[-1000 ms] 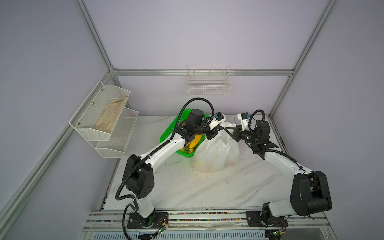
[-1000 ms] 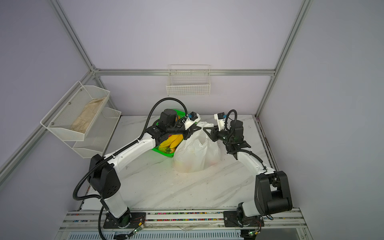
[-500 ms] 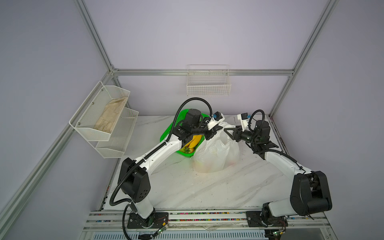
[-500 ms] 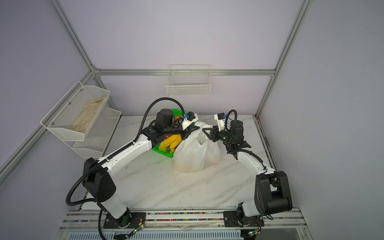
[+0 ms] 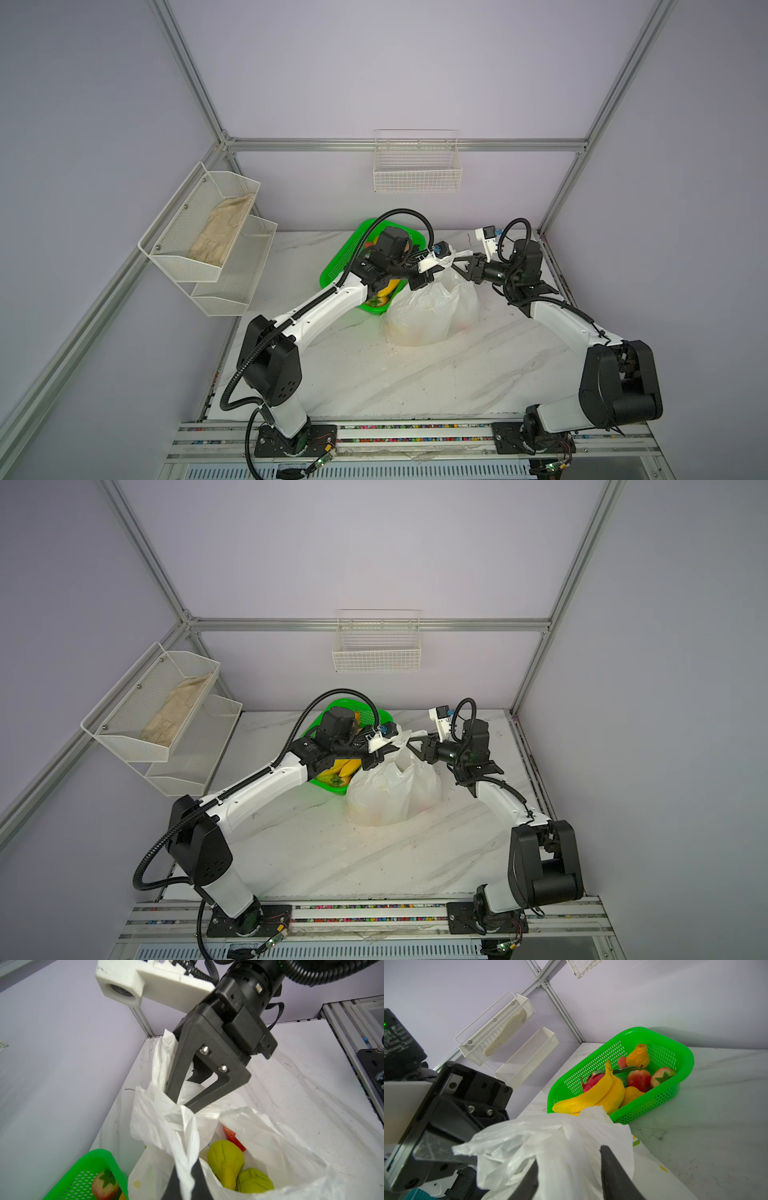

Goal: Place the fake fruits into the plastic bag and tie a complex knot
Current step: 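Lower the left gripper with the knot toward the bag while the right holds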

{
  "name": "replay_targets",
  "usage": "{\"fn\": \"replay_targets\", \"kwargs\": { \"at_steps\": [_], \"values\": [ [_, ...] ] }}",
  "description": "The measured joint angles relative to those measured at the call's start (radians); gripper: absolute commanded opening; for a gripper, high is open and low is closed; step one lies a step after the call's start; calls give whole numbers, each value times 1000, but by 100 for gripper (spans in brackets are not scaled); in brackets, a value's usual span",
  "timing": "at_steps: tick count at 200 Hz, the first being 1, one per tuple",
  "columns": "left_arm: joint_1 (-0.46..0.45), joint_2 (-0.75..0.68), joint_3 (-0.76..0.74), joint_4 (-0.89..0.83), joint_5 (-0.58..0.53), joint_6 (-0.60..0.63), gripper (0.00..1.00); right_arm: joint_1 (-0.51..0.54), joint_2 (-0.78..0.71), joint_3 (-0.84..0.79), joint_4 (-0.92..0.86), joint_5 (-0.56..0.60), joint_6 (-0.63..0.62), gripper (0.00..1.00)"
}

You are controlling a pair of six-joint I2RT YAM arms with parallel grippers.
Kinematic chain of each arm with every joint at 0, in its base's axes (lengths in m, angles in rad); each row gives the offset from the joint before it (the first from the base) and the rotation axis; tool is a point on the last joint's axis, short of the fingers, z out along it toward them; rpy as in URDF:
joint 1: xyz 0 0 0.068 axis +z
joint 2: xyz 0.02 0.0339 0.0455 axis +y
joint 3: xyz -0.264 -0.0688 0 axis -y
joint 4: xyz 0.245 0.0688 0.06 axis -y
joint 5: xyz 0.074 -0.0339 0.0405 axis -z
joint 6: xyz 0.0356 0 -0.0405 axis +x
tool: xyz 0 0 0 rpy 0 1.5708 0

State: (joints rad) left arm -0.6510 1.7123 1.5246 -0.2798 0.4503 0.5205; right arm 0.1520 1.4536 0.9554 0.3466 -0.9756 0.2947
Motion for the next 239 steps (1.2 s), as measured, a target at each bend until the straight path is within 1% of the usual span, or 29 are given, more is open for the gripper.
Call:
{"fn": "replay_targets", "kwargs": {
  "at_steps": [38,62,85,116,159,180,213,239],
  "values": [
    [0,24,0,0,-35,0,0,-30,0,0,0,-38,25,48],
    [-4,29,0,0,-48,2,0,-45,0,-2,6,-42,66,48],
    [-13,29,0,1,-62,16,0,-47,0,-32,79,-43,160,48],
    [-34,29,0,1,-79,24,0,-46,0,-62,146,-42,245,49],
    [-56,29,-1,2,-127,50,0,-45,12,-133,358,-43,430,51],
    [-66,34,-2,2,-153,69,0,-42,28,-145,415,-39,493,52],
    [-92,48,-2,0,-211,116,0,-24,31,-145,425,-20,517,56],
    [-109,59,-2,-2,-250,146,0,-6,31,-143,399,8,498,57]
  ]
}}
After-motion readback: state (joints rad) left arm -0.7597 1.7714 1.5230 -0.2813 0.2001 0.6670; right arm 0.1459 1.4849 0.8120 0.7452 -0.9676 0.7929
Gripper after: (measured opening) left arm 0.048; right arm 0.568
